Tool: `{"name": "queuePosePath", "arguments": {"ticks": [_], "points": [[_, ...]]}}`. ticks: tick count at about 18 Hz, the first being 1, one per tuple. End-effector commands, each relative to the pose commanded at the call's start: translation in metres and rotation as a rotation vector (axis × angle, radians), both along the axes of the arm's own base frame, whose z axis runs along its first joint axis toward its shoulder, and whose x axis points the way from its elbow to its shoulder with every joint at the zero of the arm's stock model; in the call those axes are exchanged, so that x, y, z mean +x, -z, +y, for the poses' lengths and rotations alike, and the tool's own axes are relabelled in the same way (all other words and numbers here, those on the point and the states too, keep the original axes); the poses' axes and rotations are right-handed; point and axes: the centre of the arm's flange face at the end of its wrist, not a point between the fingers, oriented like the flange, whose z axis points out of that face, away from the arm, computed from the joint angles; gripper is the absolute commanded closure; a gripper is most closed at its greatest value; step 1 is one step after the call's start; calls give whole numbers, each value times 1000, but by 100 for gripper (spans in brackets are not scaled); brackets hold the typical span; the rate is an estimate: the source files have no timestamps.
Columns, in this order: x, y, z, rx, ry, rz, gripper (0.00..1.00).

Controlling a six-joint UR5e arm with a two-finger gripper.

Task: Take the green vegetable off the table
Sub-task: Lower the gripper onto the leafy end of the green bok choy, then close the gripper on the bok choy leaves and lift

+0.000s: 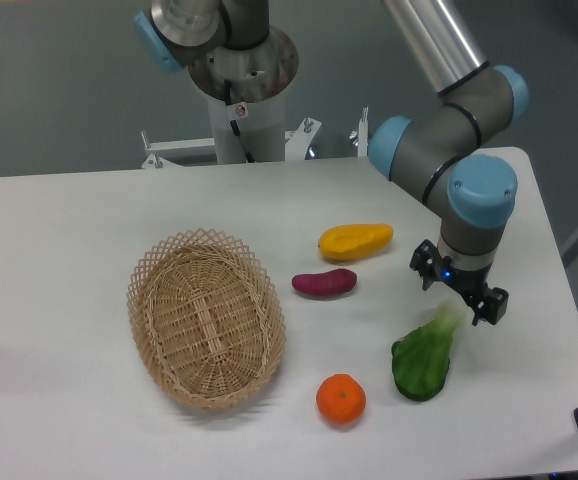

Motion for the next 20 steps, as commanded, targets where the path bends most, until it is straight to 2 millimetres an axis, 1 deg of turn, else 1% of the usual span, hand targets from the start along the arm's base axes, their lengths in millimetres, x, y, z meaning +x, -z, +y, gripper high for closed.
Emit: {"name": "queuePosePath", "arguments": {"ticks": [1, 3, 5, 9, 10, 11, 12, 13, 14, 15, 16, 18, 19, 20], "points": [[-1, 5, 2, 4, 0, 12, 0], [5, 16, 0, -3, -2, -1, 0], [6, 19, 0, 0, -8, 5, 0], [8, 29, 9, 15, 3, 35, 0], [7, 28, 10, 23, 4, 47, 0], [6, 29, 10, 26, 7, 55, 5], [5, 30, 10, 27, 6, 56, 20], [5, 30, 10, 26, 13, 56, 28], [5, 28, 10, 28, 18, 58, 39], [3, 25, 8, 29, 15, 62, 59], [3, 25, 8, 32, 15, 63, 65], [3, 24, 8, 31, 17, 63, 71], [2, 23, 8, 33, 17, 66, 75], [2, 23, 8, 33, 17, 66, 75]]}}
